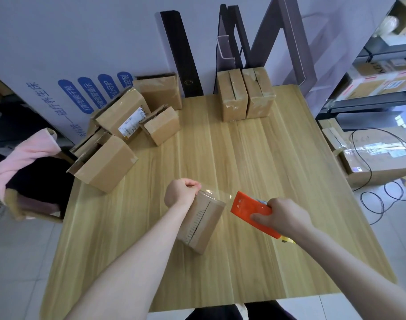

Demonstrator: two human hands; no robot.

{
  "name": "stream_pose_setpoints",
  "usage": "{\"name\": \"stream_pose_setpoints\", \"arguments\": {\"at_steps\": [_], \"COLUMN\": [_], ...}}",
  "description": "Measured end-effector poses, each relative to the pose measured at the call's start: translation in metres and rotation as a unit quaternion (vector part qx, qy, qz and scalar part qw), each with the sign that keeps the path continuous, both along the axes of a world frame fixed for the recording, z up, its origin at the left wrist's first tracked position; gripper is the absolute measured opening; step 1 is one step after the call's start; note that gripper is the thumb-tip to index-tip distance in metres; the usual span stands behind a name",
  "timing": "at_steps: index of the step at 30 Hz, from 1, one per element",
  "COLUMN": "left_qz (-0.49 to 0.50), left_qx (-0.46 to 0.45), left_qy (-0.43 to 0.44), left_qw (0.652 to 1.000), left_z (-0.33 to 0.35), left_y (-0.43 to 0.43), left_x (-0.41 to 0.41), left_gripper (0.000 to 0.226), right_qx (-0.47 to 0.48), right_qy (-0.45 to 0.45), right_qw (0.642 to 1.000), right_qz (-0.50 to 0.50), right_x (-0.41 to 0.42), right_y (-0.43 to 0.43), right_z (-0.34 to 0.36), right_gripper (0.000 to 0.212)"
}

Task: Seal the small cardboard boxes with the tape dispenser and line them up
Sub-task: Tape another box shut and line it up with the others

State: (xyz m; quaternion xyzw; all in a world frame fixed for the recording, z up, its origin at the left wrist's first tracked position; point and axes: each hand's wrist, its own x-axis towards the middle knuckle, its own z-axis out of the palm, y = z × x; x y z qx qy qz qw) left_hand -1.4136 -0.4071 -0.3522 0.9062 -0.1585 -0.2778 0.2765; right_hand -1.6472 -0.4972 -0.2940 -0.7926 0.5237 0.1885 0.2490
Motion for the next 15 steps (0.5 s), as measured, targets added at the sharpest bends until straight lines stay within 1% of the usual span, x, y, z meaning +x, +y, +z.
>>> {"name": "stream_pose_setpoints", "arguments": {"at_steps": [3,5,7,9,10,11,12,13,15], "left_qz": [-0.019,-0.034,-0.055,-0.062,-0.041,-0.006,0.03,0.059,0.081], "left_qx": [0.027,0.04,0.045,0.041,0.018,-0.025,-0.081,-0.132,-0.188], "left_qy": [-0.035,-0.051,-0.05,-0.029,-0.009,0.013,0.023,0.021,0.014], "left_qw": [0.999,0.997,0.996,0.997,0.999,1.0,0.996,0.989,0.979], "left_z": [-0.004,-0.007,-0.015,-0.024,-0.027,-0.029,-0.031,-0.031,-0.029], "left_y": [0.002,0.005,0.008,0.013,0.016,0.019,0.023,0.028,0.037], "left_x": [-0.002,-0.005,-0.006,-0.008,-0.011,-0.015,-0.019,-0.024,-0.034], "left_gripper": [0.01,0.015,0.024,0.042,0.051,0.056,0.055,0.05,0.036], "right_qx": [0.001,-0.006,-0.016,-0.03,-0.037,-0.044,-0.049,-0.054,-0.061], "right_qy": [0.009,0.012,0.008,0.007,0.007,0.007,0.007,0.008,0.004], "right_qw": [1.0,1.0,1.0,0.999,0.999,0.999,0.998,0.998,0.997], "right_qz": [-0.002,0.004,0.007,0.014,0.019,0.023,0.026,0.03,0.038], "right_x": [0.007,0.012,0.018,0.023,0.025,0.027,0.028,0.029,0.032], "right_y": [0.002,0.003,0.005,0.008,0.009,0.01,0.01,0.011,0.011], "right_z": [-0.004,-0.007,-0.01,-0.012,-0.012,-0.012,-0.012,-0.013,-0.013], "right_gripper": [0.04,0.04,0.039,0.037,0.037,0.037,0.038,0.039,0.039]}}
